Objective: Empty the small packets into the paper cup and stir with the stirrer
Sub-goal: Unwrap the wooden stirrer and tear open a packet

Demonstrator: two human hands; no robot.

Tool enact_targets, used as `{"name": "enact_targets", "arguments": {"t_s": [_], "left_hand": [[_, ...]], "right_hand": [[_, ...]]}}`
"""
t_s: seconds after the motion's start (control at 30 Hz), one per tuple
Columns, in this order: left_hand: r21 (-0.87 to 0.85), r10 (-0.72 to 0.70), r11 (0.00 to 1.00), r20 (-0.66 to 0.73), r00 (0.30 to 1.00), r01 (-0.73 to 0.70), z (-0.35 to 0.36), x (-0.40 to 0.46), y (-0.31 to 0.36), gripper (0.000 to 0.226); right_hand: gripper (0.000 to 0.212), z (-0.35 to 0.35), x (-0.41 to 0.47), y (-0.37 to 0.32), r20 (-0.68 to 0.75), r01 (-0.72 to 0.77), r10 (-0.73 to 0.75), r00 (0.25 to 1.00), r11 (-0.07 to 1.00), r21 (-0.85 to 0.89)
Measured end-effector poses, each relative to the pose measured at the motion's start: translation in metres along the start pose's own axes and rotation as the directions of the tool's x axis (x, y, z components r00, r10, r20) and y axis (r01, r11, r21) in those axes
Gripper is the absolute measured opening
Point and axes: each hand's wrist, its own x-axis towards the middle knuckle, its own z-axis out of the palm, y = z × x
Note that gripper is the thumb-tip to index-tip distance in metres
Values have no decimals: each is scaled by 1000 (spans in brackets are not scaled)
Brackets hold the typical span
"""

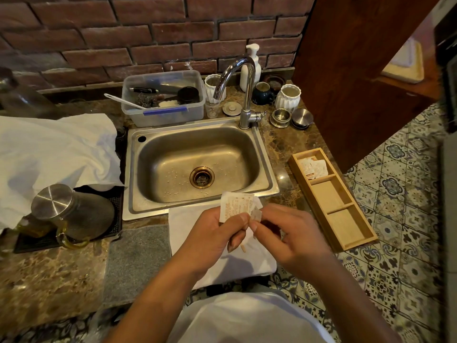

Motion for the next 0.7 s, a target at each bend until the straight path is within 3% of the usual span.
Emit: {"name": "enact_targets", "arguments": {"t_s": [0.27, 0.4, 0.57, 0.63, 0.7], "left_hand": [[-79, -4, 997, 6, 1000, 5, 2, 4, -8, 31], [-148, -13, 989, -3, 1000, 13, 4, 6, -12, 31], [-117, -9, 993, -52, 999, 3, 9, 5, -12, 34], [-118, -23, 993, -69, 997, 15, 10, 5, -13, 37], [-173, -33, 985, -78, 996, 19, 7, 5, -13, 33]], "right_hand": [[20, 5, -3, 2, -117, 61, -70, 991, 995, -75], [18, 7, -4, 0, -153, 74, -91, 984, 991, -111], [19, 9, -3, 1, -170, 52, -70, 983, 993, -108], [17, 10, -5, -2, -232, 19, -31, 972, 998, -51], [15, 3, -6, -10, -346, -76, 124, 930, 986, 151]]}}
